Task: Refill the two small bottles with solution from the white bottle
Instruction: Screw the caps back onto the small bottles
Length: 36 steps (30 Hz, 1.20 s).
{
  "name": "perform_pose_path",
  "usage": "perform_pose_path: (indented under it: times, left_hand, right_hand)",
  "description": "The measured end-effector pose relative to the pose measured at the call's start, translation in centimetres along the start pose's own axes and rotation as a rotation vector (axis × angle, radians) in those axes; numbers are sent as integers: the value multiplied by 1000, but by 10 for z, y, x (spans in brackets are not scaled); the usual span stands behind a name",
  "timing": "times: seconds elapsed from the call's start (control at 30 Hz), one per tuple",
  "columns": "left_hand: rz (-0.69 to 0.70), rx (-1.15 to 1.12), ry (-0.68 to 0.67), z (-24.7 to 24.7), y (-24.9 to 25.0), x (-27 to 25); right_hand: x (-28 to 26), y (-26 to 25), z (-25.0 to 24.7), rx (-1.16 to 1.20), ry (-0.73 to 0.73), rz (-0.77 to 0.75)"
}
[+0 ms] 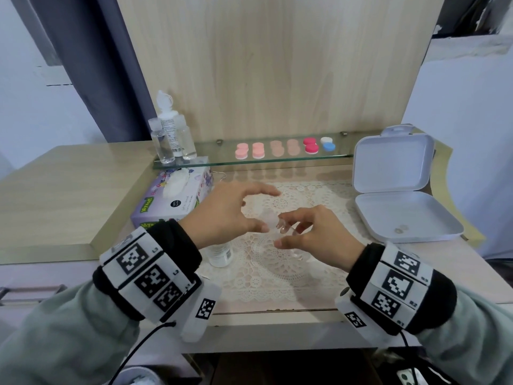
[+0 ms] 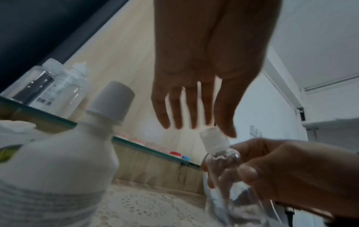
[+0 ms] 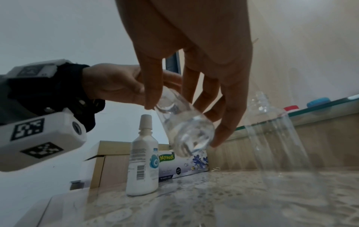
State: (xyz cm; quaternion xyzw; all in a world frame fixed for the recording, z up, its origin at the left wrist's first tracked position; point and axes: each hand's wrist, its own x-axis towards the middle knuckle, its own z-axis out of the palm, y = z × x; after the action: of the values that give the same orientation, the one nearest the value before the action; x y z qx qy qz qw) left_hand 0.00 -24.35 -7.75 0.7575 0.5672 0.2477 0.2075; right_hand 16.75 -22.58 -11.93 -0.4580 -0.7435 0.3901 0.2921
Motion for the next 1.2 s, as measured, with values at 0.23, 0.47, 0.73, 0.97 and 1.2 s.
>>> perform_pose_path:
  times: [0.23,0.47,0.73,0.97,1.2]
  left_hand:
    - [17,-33,-79,0,2,0]
    - [-105,34,-22,6,5,0]
    - [2,4,27,15,9,-7]
    - [-74,79,75,27,1,-2]
    - [-107,136,23,31,-8,8]
  right_hand:
    - [-4,0,1,21,-44,7]
    - [-2,-2,-6,-39,-28,-44]
    - [-6,0,-14,-28,-189,-41]
    - [-2,-17,-55,-134,-57,8]
    - [21,21,-73,-298,-36,254]
